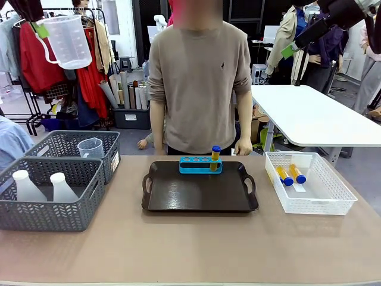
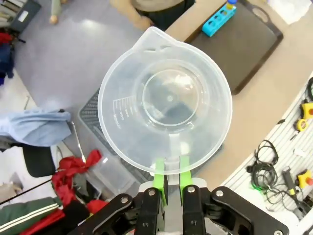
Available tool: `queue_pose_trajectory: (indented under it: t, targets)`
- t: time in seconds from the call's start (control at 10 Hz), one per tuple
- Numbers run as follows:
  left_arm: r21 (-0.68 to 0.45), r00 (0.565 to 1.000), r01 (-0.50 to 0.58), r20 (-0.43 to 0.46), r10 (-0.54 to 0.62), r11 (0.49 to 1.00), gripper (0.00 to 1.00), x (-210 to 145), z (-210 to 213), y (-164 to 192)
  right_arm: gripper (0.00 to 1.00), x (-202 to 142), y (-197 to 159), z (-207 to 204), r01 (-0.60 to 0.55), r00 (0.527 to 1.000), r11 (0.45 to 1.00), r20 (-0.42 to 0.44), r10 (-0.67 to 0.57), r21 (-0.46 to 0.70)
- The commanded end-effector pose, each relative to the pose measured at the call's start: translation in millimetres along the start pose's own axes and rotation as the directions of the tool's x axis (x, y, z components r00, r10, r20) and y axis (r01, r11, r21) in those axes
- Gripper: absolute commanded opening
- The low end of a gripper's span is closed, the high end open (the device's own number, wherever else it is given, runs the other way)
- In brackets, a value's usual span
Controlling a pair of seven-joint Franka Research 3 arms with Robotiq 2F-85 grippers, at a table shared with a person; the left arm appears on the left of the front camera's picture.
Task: Prepare the laboratory tools.
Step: Pick up one Large Measuring Cup and place it on the Handle tray.
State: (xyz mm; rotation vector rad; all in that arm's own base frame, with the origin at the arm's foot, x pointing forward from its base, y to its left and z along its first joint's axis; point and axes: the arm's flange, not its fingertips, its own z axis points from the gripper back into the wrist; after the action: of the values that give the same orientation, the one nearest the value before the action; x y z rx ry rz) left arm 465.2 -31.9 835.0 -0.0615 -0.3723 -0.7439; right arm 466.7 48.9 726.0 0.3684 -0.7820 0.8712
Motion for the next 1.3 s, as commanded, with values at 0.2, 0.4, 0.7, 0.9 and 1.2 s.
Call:
queue_pose_trajectory:
  t: [0.2, 0.4, 0.7, 0.9, 1.2]
  targets:
    - [0.005, 1.0, -0.014, -0.011, 0.014, 1.0, 0.0, 0, -10, 7, 1.0, -1, 2, 0, -0.001, 1.0, 1.0, 0.003, 0.001, 0.001]
    - [0.005, 1.0, -0.014, -0.011, 0.014, 1.0, 0.0, 0, -10, 7, 1.0, -1, 2, 0, -0.001, 1.0, 1.0, 0.003, 0.001, 0.001]
    - [-0.004, 0.997, 0.08, -0.023, -0.08, 0.997, 0.0, 22, -27, -20, 1.0, -1, 2, 0, -0.001, 1.0, 1.0, 0.003, 0.001, 0.001]
    - [-0.027, 0.971, 0.237, -0.012, -0.238, 0.971, 0.0, 52, -45, -63, 1.0, -1, 2, 0, -0.001, 1.0, 1.0, 0.003, 0.001, 0.001]
    - [-0.098, 0.914, 0.405, 0.017, -0.405, 0.909, 0.0, 86, -92, -127, 1.0, -1, 2, 0, -0.001, 1.0, 1.0, 0.003, 0.001, 0.001]
